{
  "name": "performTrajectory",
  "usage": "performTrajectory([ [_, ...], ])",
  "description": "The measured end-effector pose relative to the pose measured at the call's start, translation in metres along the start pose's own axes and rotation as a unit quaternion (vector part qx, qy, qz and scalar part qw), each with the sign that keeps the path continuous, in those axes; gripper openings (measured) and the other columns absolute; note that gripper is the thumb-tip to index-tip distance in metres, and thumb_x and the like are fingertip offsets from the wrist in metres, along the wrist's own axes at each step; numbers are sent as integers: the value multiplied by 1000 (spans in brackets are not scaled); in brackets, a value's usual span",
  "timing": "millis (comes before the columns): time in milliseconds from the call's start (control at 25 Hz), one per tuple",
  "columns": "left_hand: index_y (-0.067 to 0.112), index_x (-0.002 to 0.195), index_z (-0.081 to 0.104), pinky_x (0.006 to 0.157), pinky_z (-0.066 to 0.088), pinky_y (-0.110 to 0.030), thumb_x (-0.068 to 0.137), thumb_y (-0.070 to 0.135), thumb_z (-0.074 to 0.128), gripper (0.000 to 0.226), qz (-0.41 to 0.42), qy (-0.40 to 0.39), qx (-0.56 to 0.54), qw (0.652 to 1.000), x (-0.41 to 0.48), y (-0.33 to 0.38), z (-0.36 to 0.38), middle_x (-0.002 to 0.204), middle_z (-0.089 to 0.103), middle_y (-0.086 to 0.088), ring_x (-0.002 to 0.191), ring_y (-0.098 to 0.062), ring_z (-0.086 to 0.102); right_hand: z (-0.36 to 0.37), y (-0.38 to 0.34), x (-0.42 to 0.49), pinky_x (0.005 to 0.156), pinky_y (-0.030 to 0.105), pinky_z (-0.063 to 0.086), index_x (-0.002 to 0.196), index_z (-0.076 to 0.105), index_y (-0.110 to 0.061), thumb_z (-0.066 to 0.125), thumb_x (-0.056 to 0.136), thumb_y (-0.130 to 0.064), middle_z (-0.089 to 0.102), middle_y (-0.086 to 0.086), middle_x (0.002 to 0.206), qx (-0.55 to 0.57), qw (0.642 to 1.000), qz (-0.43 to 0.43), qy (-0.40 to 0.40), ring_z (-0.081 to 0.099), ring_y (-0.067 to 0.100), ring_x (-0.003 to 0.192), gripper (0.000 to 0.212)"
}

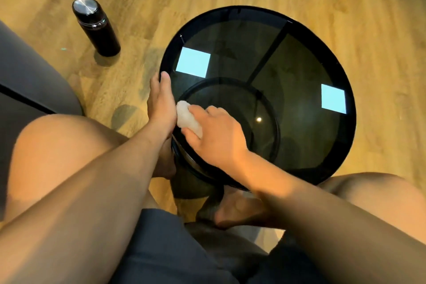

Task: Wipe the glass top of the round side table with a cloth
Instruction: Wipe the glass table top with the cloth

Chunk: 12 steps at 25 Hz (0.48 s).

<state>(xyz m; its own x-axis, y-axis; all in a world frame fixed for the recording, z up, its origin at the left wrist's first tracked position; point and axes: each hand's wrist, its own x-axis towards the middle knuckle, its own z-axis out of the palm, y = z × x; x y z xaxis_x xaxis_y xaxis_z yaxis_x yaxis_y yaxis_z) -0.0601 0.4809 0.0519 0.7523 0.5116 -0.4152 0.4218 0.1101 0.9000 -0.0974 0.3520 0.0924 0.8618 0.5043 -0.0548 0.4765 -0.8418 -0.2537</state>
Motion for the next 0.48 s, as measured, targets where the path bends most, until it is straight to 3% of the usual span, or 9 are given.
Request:
performTrajectory([
  [80, 36, 152, 28, 116, 28, -41, 102, 52, 27, 52, -5, 5, 13, 1000, 0, -2, 0, 158, 34, 4, 142, -19, 34, -14, 56, -30, 68, 39, 48, 133, 43, -34, 52, 90, -47, 57, 3, 107, -36, 999, 3, -13, 56, 29, 100, 45],
  [160, 35, 153, 26, 117, 26, -40, 102, 51, 25, 53, 11, 18, 22, 1000, -1, -1, 2, 159, 32, 5, 143, -19, 32, -35, 140, -59, 70, 40, 46, 129, 43, -30, 51, 91, -46, 56, 7, 109, -77, 991, 109, 6, 57, 34, 101, 41],
  [280, 33, 154, 26, 115, 26, -37, 104, 49, 24, 52, 20, 30, 30, 999, -3, 2, 4, 160, 31, 5, 144, -18, 31, -67, 225, -78, 76, 44, 47, 121, 42, -14, 39, 91, -51, 58, 28, 108, -108, 942, 317, 26, 57, 46, 95, 48],
  [360, 33, 153, 28, 117, 27, -40, 104, 49, 25, 51, 20, 30, 24, 999, -3, 3, 3, 158, 33, 5, 144, -18, 32, -61, 216, -64, 81, 48, 48, 121, 43, -10, 38, 89, -53, 58, 31, 108, -101, 925, 360, 61, 57, 49, 98, 54],
  [480, 33, 152, 29, 113, 27, -34, 105, 48, 26, 50, 20, 22, 14, 999, -5, 3, 4, 158, 34, 4, 143, -18, 33, -30, 135, -18, 80, 44, 46, 123, 50, -15, 46, 92, -51, 62, 20, 111, -90, 946, 298, 85, 59, 43, 101, 48],
])
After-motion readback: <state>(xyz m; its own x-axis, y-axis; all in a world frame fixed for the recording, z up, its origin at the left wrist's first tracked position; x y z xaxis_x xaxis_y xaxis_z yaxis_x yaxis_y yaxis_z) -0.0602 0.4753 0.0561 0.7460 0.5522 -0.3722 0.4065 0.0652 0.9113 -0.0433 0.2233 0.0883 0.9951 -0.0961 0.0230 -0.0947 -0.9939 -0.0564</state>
